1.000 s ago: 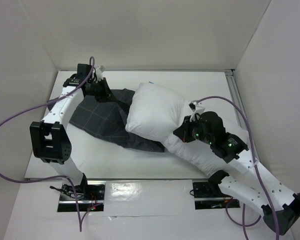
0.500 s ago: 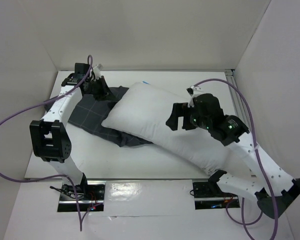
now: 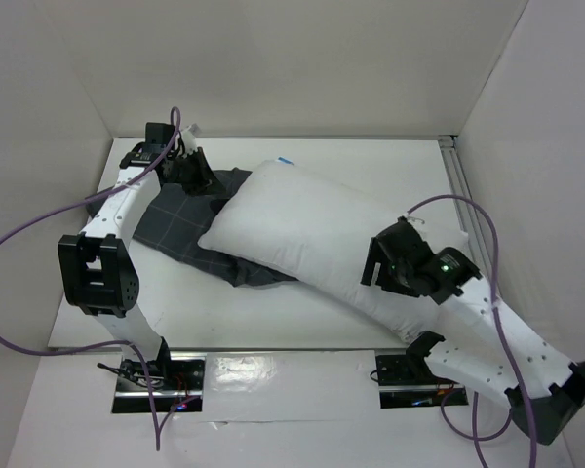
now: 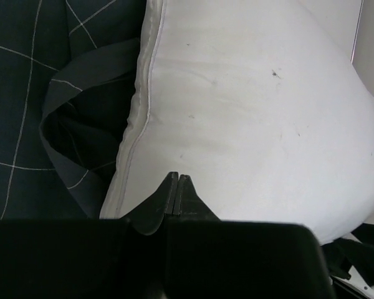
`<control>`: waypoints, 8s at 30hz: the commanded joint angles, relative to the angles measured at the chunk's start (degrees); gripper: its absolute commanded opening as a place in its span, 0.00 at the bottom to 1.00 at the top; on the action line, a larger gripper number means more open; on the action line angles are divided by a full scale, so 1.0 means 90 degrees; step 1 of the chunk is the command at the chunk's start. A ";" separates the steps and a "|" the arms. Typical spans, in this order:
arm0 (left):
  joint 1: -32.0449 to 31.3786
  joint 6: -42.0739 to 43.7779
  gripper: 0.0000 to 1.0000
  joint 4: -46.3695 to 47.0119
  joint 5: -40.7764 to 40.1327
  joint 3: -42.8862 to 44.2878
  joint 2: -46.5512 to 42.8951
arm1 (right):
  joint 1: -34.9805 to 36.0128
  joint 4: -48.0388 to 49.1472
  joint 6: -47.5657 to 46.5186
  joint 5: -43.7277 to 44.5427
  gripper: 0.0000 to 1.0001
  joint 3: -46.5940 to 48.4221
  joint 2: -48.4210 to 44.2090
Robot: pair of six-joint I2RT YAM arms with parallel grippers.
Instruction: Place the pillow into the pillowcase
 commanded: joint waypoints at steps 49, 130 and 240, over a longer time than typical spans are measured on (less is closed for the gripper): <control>-0.0664 -0.0034 0.00 0.0115 -0.1058 -0.0677 -0.0311 | 0.1439 0.3631 -0.1238 0.1123 1.00 0.3473 0.5371; -0.0488 0.0239 0.00 0.0027 -0.1127 -0.0707 -0.0518 | 0.2317 0.1622 -0.3075 -0.3488 0.00 0.2270 0.2405; -0.2227 0.0678 0.00 -0.0920 -0.1176 0.3307 0.1143 | 0.1320 0.4708 -0.2107 -0.0157 0.00 0.0854 0.3723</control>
